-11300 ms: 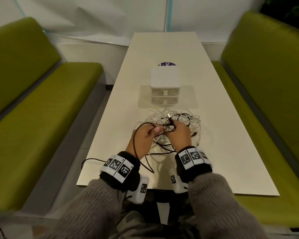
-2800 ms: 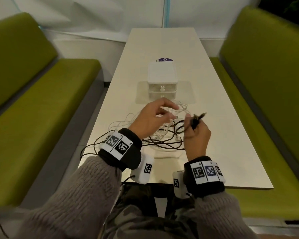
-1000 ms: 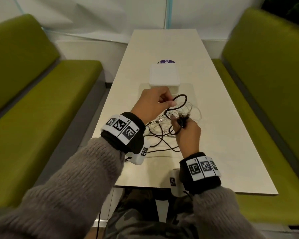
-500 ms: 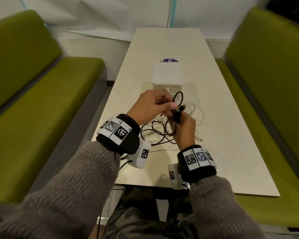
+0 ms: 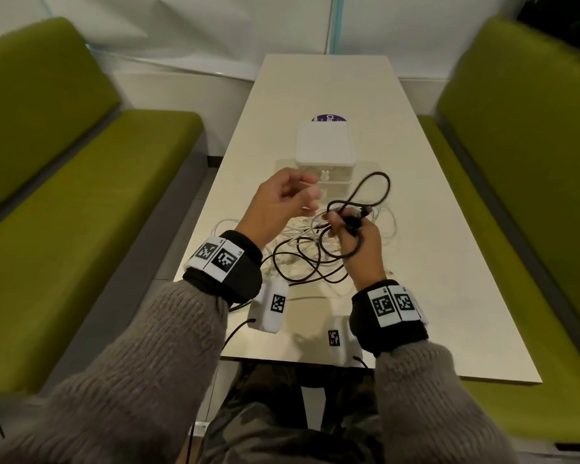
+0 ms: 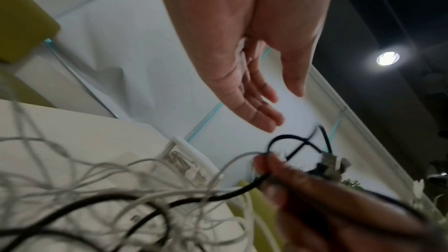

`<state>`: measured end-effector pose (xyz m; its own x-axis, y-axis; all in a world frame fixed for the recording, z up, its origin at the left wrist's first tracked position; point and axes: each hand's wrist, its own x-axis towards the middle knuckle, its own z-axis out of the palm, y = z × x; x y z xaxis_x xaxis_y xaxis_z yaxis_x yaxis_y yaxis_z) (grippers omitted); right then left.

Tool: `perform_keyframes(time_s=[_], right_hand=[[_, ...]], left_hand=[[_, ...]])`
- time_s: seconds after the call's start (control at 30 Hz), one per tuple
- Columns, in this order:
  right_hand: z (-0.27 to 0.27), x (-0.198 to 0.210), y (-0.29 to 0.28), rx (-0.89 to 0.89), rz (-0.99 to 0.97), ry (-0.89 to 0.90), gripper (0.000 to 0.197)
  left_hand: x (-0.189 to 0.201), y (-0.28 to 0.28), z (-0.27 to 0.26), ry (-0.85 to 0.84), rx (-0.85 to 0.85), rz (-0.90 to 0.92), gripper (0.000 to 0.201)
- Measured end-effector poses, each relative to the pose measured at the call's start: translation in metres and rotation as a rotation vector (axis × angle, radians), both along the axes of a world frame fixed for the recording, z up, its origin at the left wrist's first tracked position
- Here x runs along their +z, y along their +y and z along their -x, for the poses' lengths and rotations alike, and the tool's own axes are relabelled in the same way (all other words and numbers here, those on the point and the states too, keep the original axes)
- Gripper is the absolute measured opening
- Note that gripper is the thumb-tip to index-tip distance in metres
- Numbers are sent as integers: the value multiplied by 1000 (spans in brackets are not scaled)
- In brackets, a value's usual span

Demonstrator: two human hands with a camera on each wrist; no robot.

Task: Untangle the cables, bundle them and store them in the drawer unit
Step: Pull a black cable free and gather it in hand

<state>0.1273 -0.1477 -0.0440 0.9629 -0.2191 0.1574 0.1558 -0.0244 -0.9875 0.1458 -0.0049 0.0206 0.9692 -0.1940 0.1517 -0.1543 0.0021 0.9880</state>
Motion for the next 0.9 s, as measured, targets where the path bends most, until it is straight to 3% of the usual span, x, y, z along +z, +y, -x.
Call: perform_keyframes(time_s=[0.17, 0.33, 0.5, 0.7, 0.9], right_hand=[[4, 11, -3, 48, -45, -12, 18], [25, 24, -10, 13, -145, -29, 23], [40, 30, -24, -4, -254, -33, 18], [48, 29, -26, -21, -381, -53, 17], [54, 35, -55, -110, -494, -148, 20]], left_hand=[[-45, 0, -2, 29, -126, -479, 24], [-58, -8, -12, -45, -94, -854, 29], [-60, -6, -14, 16, -204, -1027, 34], [-62, -12, -20, 26, -65, -1081, 25], [-66, 11, -28, 66, -10, -1247, 18]])
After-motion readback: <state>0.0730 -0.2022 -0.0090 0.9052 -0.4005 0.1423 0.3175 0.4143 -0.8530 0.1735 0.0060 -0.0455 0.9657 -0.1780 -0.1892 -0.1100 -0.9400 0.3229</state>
